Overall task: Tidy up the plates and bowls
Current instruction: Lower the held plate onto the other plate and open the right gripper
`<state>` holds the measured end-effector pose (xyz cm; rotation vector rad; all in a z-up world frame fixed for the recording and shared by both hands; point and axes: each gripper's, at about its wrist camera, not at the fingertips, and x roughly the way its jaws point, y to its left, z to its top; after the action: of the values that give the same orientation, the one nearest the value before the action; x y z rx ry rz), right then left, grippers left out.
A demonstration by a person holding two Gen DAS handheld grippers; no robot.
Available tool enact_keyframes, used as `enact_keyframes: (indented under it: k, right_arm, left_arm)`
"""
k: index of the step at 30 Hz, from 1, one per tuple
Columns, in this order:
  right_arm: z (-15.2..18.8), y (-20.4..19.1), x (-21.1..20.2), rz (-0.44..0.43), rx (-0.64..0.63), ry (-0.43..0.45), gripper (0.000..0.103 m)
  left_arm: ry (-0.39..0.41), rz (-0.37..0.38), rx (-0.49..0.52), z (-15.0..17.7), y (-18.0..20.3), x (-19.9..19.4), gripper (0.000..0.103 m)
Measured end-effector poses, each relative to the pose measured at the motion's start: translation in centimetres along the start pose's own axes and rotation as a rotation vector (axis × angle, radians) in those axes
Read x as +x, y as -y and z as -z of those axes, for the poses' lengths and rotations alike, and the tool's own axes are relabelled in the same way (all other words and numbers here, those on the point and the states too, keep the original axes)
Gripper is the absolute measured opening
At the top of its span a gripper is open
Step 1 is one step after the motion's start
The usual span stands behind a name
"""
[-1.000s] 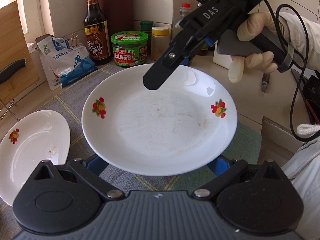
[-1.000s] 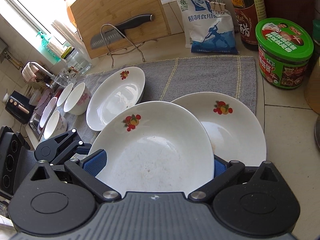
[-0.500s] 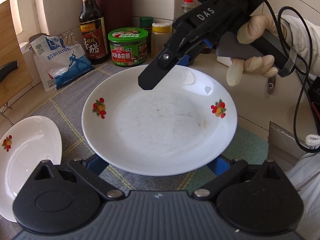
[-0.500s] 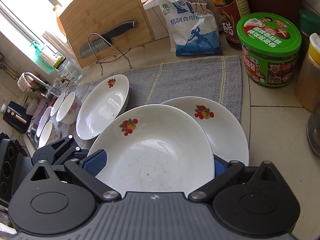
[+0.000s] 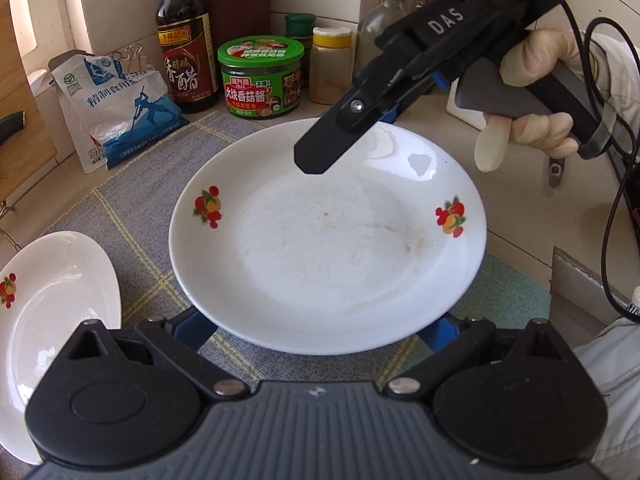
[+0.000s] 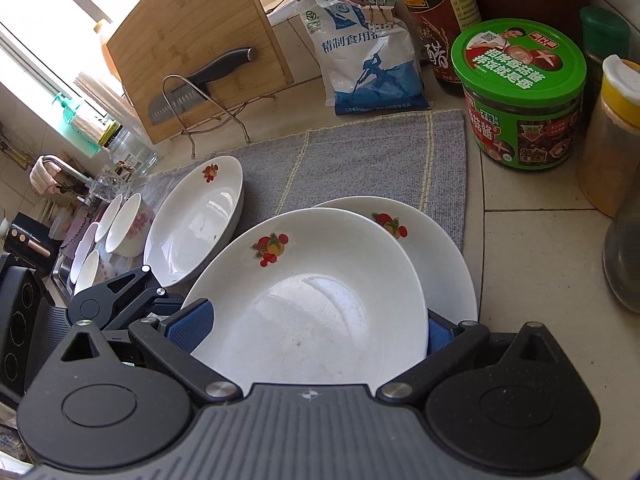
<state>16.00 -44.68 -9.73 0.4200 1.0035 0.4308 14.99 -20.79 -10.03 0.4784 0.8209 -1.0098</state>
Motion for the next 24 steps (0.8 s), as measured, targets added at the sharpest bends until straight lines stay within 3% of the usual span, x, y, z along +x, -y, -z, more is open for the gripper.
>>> enact_keyframes:
  k: [24]
  right_arm:
    - [1.2, 0.0, -1.5, 0.032, 0.030, 0.014, 0.103]
  left_arm:
    - [-0.017, 0.015, 0.042, -0.6, -0.6, 0.8, 0.101]
